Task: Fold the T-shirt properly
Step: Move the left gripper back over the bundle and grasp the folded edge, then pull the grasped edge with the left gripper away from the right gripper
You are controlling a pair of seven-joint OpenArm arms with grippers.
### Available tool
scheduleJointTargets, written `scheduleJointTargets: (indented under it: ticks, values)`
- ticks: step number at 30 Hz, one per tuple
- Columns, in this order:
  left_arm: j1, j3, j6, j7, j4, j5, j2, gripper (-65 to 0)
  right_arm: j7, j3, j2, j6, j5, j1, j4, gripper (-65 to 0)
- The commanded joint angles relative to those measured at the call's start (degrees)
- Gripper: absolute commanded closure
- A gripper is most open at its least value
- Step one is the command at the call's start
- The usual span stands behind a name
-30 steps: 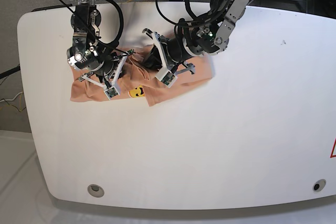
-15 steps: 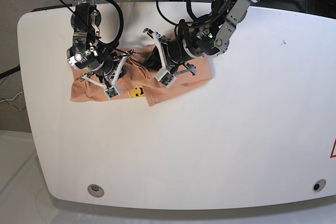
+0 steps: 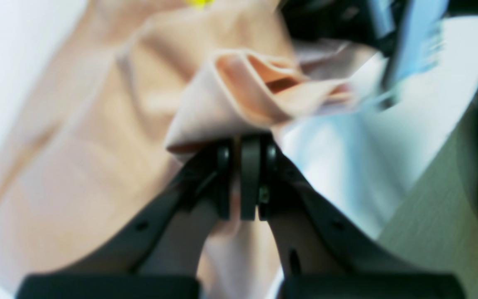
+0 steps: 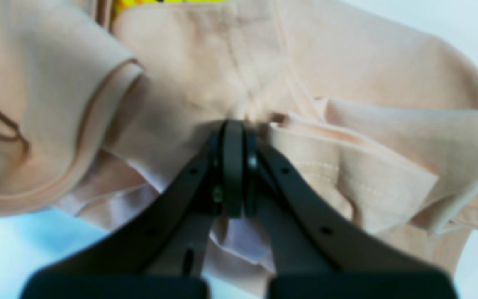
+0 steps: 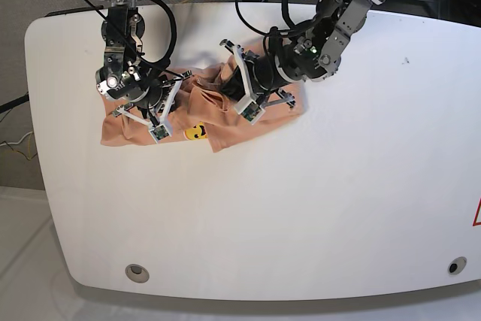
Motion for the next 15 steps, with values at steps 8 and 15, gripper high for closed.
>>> scheduleJointTargets:
  ticks: [8,15]
  values:
    - [-2.1,-0.5,-0.3,1.1,3.4,-0.6,0.8,-2.6,-6.4,-0.4,-0.3,0.9,-1.5,-1.5,-1.6,0.0]
    - [-2.1,-4.2,-0.3,1.0,3.8,-0.8,0.6,-2.6,-6.4,-0.4,-0.3,0.9,-1.5,-1.8,-1.6,0.0]
